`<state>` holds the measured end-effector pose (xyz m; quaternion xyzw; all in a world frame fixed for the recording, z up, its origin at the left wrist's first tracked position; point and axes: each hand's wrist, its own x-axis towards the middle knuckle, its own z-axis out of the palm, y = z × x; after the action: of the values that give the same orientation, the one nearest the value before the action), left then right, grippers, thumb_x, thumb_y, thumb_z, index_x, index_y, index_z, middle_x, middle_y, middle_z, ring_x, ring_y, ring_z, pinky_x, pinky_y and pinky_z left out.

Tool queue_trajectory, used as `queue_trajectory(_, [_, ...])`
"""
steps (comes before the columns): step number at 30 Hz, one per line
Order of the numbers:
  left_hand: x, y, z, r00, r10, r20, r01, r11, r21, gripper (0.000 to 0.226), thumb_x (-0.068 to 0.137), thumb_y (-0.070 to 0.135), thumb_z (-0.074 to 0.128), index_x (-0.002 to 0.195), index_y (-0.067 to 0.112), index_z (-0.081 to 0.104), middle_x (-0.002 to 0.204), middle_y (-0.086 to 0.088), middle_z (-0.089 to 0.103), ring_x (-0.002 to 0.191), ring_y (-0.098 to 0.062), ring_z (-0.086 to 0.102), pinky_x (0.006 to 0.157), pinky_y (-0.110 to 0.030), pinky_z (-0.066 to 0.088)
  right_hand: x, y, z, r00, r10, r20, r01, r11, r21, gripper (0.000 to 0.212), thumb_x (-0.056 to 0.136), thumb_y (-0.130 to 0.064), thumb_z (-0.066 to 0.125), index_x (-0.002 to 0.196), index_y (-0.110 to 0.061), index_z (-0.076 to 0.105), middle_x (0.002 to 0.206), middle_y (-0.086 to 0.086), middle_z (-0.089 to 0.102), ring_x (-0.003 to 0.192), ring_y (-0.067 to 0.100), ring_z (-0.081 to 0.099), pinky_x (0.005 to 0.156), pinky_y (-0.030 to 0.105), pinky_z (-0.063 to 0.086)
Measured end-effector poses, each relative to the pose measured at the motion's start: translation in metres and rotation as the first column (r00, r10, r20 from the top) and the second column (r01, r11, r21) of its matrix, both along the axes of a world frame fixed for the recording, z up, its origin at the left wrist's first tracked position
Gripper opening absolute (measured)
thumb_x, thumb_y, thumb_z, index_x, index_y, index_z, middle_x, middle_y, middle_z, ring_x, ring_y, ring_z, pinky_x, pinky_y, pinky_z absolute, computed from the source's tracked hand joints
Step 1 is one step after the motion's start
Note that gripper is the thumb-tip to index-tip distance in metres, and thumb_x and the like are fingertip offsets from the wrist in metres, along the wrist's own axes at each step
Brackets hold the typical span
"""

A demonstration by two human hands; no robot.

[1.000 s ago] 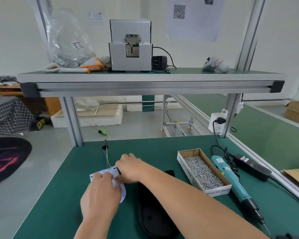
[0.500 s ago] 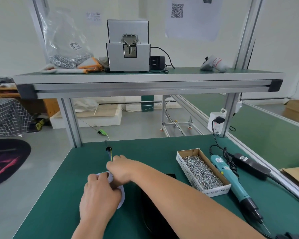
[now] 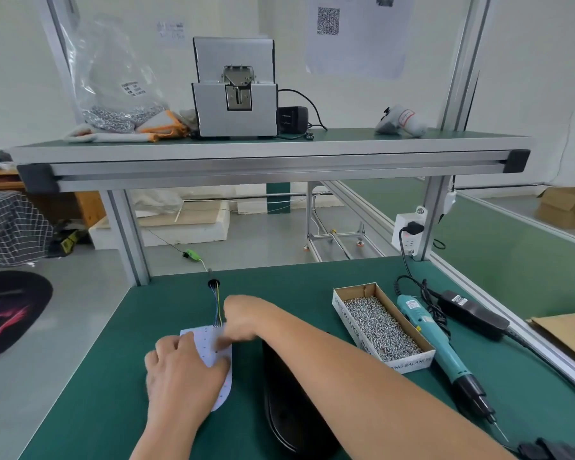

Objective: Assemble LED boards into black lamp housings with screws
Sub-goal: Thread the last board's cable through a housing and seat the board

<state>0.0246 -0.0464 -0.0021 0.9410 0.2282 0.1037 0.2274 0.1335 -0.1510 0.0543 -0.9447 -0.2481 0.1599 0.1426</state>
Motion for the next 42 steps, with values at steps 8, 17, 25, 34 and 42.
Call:
queue_trajectory(8, [0.002,0.004,0.006,0.97,0.123,0.209,-0.016,0.892,-0.451,0.058,0.09,0.053,0.073,0.137,0.026,0.053,0.13,-0.002,0.069,0.109,-0.03,0.065,0.088,-0.047,0.054,-0.001,-0.037,0.01,0.966,-0.098,-0.24,0.229,0.756,0.613,0.025,0.087,-0.007,0.077,0.104,-0.012,0.058,0.085,0.007,0.068,0.067,0.019,0.064,0.06,0.028,0.048])
queue_trajectory(17, [-0.015,0.006,0.023,0.894,0.007,0.449,0.436,0.224,-0.872,0.017,0.097,0.028,0.072,0.11,0.018,0.078,0.105,-0.012,0.078,0.076,-0.03,0.073,0.06,-0.041,0.059,-0.007,-0.072,0.012,0.982,-0.149,0.115,0.012,0.66,0.751,0.067,0.097,0.012,0.039,0.15,-0.026,0.055,0.156,-0.003,0.049,0.142,0.012,0.045,0.11,0.007,0.032])
queue_trajectory(25, [-0.021,0.006,0.022,0.826,-0.147,0.544,0.534,-0.105,-0.839,0.042,0.084,0.011,0.067,0.125,0.002,0.072,0.103,-0.023,0.076,0.075,-0.034,0.075,0.065,-0.041,0.063,-0.025,-0.086,0.002,0.978,-0.008,0.207,-0.146,0.683,0.716,0.032,0.103,-0.014,0.061,0.126,-0.037,0.056,0.133,-0.006,0.065,0.123,0.018,0.06,0.109,0.04,0.048])
queue_trajectory(34, [-0.012,-0.016,0.023,0.758,-0.073,0.649,0.642,-0.095,-0.761,0.044,0.105,0.017,0.046,0.145,0.006,0.059,0.147,-0.017,0.063,0.134,-0.031,0.064,0.108,-0.043,0.055,-0.057,-0.074,0.006,0.997,-0.004,-0.071,0.072,0.105,0.992,0.012,0.102,-0.007,0.064,0.11,0.002,0.062,0.077,-0.002,0.075,0.063,0.011,0.065,0.061,0.028,0.051])
queue_trajectory(42, [-0.013,-0.016,0.026,0.72,-0.013,0.694,0.691,-0.08,-0.719,0.036,0.105,0.021,0.048,0.132,0.014,0.072,0.125,-0.007,0.075,0.101,-0.015,0.074,0.083,-0.032,0.063,-0.061,-0.069,0.014,1.0,-0.016,-0.016,0.021,0.424,0.905,0.05,0.105,-0.054,0.053,0.136,-0.017,0.067,0.115,-0.027,0.072,0.116,-0.005,0.063,0.105,0.021,0.047])
